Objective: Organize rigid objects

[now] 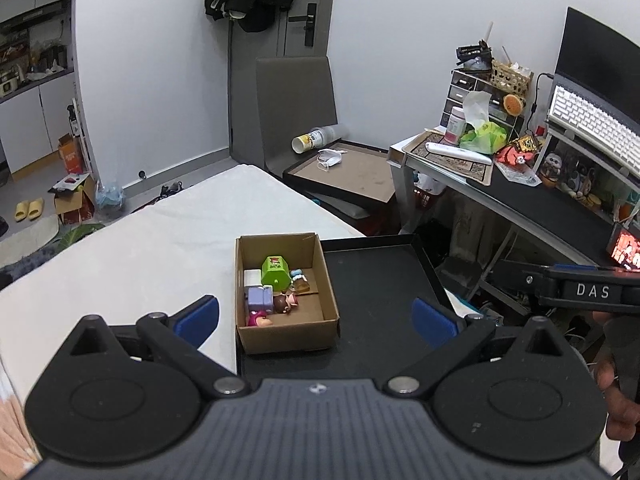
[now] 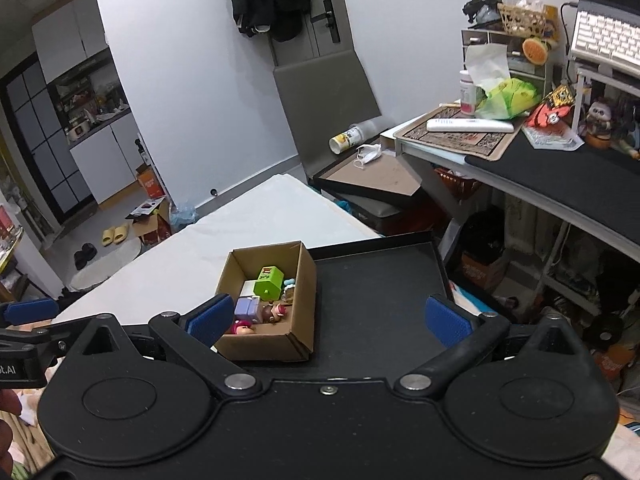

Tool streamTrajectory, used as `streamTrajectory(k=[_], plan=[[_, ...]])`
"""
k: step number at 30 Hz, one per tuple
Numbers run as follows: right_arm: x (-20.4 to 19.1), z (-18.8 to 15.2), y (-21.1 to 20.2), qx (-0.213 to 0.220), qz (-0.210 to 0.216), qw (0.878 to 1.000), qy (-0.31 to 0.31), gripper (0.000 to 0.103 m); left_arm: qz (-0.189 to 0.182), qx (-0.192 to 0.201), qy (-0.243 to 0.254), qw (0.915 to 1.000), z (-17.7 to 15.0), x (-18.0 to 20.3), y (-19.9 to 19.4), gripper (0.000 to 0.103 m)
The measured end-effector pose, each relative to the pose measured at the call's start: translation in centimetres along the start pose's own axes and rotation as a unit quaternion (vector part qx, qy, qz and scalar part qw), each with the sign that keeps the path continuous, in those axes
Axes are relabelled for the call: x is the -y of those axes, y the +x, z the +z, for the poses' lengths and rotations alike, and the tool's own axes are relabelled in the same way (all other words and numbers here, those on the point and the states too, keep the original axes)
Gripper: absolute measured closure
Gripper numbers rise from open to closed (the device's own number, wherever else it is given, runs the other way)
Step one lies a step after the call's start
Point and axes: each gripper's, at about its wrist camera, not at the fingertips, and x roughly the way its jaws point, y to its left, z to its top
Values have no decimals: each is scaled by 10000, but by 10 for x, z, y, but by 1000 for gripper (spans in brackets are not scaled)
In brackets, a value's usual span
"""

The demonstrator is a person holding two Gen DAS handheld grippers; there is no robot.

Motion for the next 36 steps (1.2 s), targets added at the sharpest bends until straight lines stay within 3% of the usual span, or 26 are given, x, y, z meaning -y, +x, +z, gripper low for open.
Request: streamTrajectory(k=[7, 11, 36], plan=[[3, -10, -14, -80, 99, 9999, 55, 0, -27, 18, -271, 9996, -13, -9, -15, 1], [2, -14, -21, -79, 57, 10000, 18, 0, 119, 74, -287, 9995, -14, -12, -23, 1], [-4, -23, -43, -2, 124, 9998, -173, 0, 52, 1, -377, 9993, -27, -18, -38, 1]])
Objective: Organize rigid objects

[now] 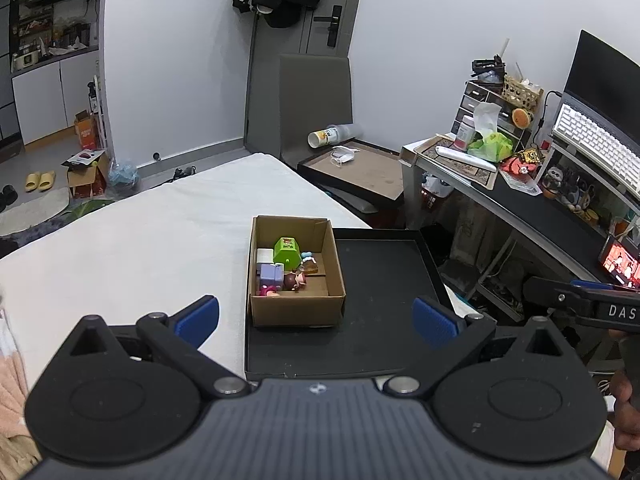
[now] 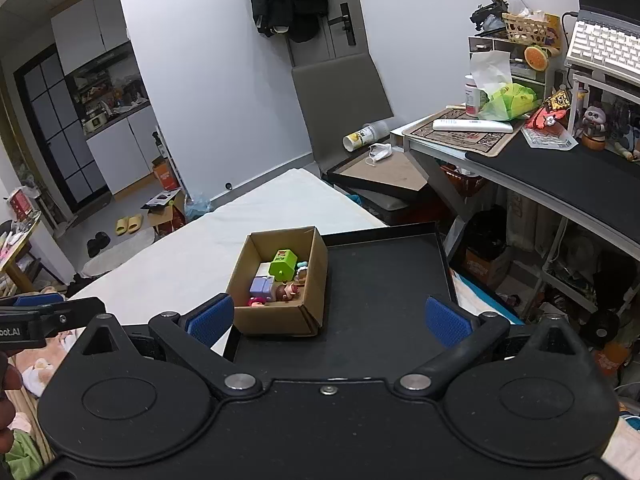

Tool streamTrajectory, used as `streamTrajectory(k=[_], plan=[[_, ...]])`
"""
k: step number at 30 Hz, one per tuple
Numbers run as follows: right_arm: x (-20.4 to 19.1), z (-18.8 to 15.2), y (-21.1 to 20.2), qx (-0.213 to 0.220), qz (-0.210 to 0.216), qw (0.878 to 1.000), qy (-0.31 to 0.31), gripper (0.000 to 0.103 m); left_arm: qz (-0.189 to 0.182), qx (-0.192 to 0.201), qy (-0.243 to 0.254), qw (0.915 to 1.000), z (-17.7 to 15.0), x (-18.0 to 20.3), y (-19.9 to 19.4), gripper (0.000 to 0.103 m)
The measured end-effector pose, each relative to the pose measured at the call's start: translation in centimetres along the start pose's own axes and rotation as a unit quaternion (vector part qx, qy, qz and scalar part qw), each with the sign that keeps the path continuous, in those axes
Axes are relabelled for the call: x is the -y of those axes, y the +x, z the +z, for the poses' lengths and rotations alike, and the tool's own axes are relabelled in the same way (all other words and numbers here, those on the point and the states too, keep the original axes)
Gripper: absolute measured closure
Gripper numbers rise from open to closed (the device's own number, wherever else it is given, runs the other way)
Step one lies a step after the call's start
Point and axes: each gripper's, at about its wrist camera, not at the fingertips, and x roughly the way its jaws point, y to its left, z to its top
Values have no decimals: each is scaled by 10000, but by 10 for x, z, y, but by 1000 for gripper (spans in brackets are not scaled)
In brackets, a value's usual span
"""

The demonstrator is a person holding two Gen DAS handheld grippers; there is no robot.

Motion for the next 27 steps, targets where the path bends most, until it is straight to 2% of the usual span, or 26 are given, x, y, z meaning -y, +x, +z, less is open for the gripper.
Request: streamTrajectory(k=[13, 21, 27], plan=[[-3, -3, -2, 9, 2, 10000, -35, 0, -65, -12, 60, 10000, -4, 1, -3, 1], [-2, -3, -3, 9, 1, 10000, -19, 0, 72, -88, 148, 9998, -4, 4, 1, 1], [0, -3, -4, 15, 7, 10000, 3, 0, -45, -101, 112, 9999, -5, 4, 0, 1]])
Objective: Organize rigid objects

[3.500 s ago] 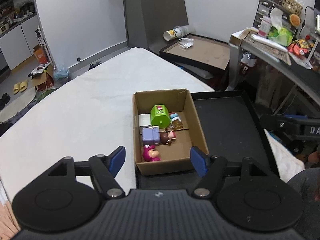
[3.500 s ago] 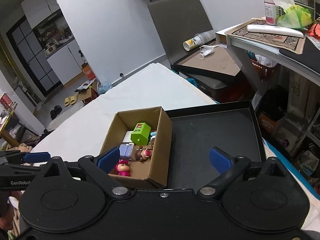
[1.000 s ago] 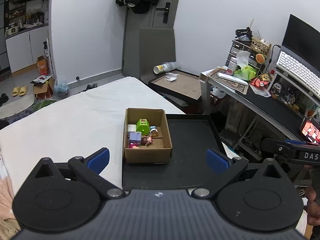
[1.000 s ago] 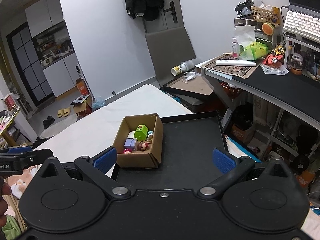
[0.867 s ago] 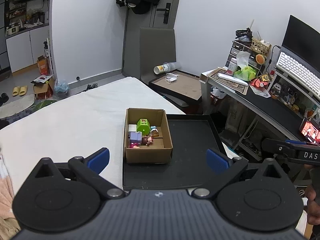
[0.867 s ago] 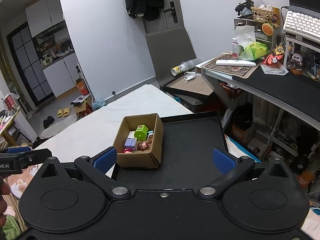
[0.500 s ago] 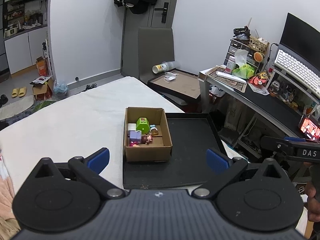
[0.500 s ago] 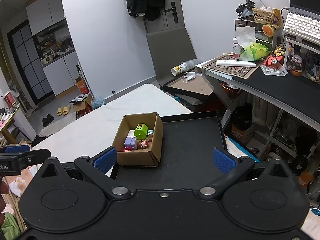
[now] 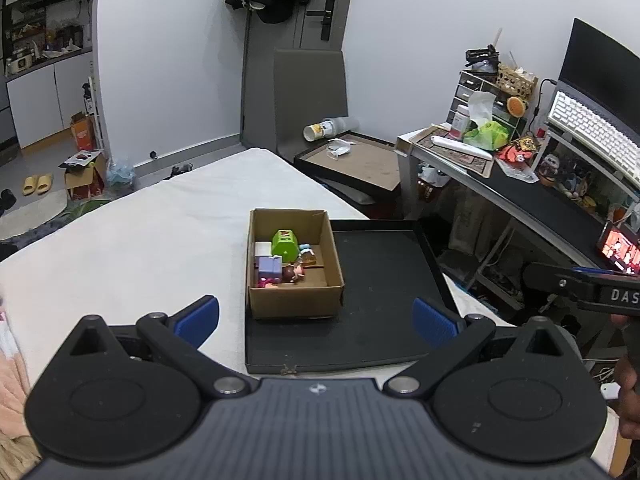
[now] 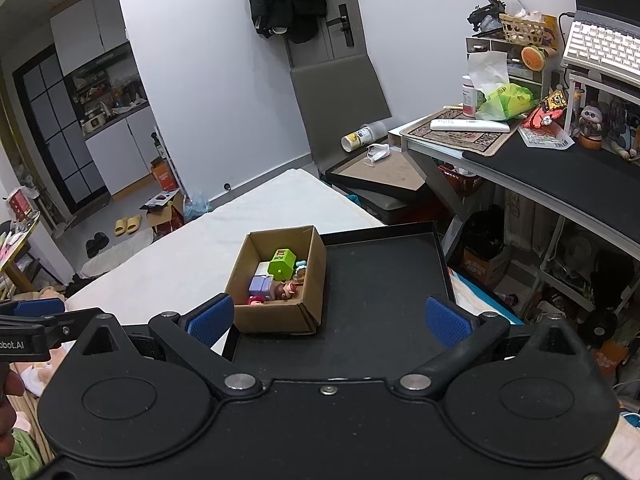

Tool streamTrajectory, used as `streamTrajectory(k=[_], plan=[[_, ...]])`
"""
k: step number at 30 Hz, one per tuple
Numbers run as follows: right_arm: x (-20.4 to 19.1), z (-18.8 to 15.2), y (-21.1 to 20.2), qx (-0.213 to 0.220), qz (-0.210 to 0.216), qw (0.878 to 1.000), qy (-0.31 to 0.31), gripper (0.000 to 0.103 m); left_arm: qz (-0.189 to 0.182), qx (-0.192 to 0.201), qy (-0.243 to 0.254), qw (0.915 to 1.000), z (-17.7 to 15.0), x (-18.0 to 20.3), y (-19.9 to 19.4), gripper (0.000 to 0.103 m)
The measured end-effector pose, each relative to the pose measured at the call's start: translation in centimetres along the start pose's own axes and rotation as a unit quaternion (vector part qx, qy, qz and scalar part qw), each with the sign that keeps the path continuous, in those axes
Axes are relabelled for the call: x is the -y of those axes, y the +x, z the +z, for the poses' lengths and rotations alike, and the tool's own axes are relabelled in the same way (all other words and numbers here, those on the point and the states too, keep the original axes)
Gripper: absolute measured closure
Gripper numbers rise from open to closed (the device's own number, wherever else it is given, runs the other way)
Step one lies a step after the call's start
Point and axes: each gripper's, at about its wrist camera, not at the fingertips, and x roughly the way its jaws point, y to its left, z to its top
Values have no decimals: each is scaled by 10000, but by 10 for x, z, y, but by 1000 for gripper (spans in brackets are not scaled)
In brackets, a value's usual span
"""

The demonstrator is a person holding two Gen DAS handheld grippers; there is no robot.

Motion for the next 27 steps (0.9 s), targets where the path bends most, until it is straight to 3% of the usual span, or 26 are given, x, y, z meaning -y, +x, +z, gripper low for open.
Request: streamTrajectory(k=[27], plan=[[1, -4, -1, -19, -116, 9999, -40, 0, 57, 2, 21, 10000, -5, 2, -2, 1]])
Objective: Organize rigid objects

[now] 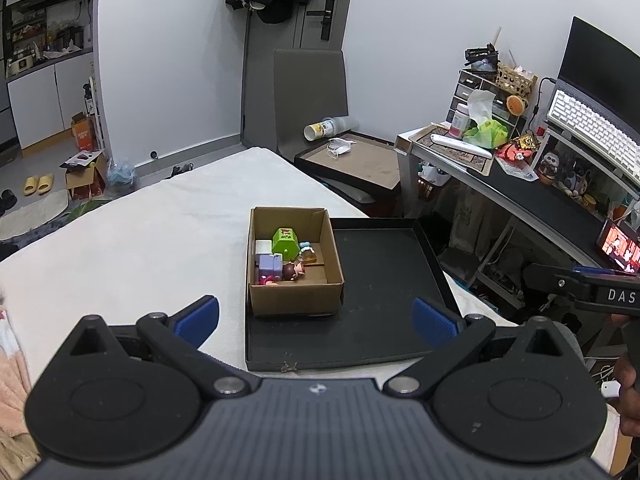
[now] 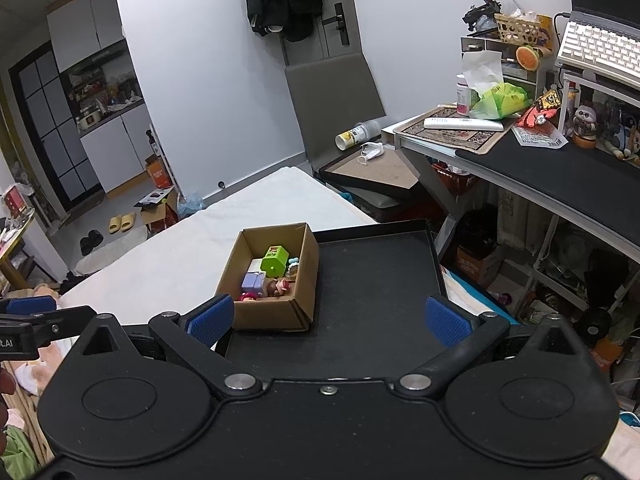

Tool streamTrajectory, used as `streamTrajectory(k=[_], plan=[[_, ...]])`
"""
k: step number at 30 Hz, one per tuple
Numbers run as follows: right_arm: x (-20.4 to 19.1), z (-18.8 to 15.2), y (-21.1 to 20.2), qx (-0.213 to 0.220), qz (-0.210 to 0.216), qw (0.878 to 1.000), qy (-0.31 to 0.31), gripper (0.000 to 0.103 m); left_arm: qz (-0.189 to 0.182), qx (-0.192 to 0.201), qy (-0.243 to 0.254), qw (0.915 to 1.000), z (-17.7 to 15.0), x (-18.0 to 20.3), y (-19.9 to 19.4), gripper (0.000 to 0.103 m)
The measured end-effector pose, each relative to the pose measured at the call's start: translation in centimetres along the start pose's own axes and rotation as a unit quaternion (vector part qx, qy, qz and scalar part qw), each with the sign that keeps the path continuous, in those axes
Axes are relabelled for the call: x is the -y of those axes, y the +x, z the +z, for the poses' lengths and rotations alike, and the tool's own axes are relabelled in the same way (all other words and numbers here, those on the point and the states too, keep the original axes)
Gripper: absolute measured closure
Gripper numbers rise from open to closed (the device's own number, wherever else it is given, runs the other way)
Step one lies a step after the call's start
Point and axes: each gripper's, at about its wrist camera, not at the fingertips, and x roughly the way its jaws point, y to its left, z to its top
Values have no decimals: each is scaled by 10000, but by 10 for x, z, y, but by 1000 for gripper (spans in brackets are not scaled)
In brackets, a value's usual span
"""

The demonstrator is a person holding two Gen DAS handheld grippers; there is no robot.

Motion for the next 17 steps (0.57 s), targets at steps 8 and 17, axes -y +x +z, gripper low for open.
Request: streamTrajectory(k=[8, 17], plan=[[-2, -2, 1, -45, -45, 9999, -91, 0, -7, -10, -4, 10000, -2, 0, 2, 1], [1, -3, 3, -94, -77, 9999, -102, 0, -32, 33, -31, 10000, -2, 1, 2, 1]])
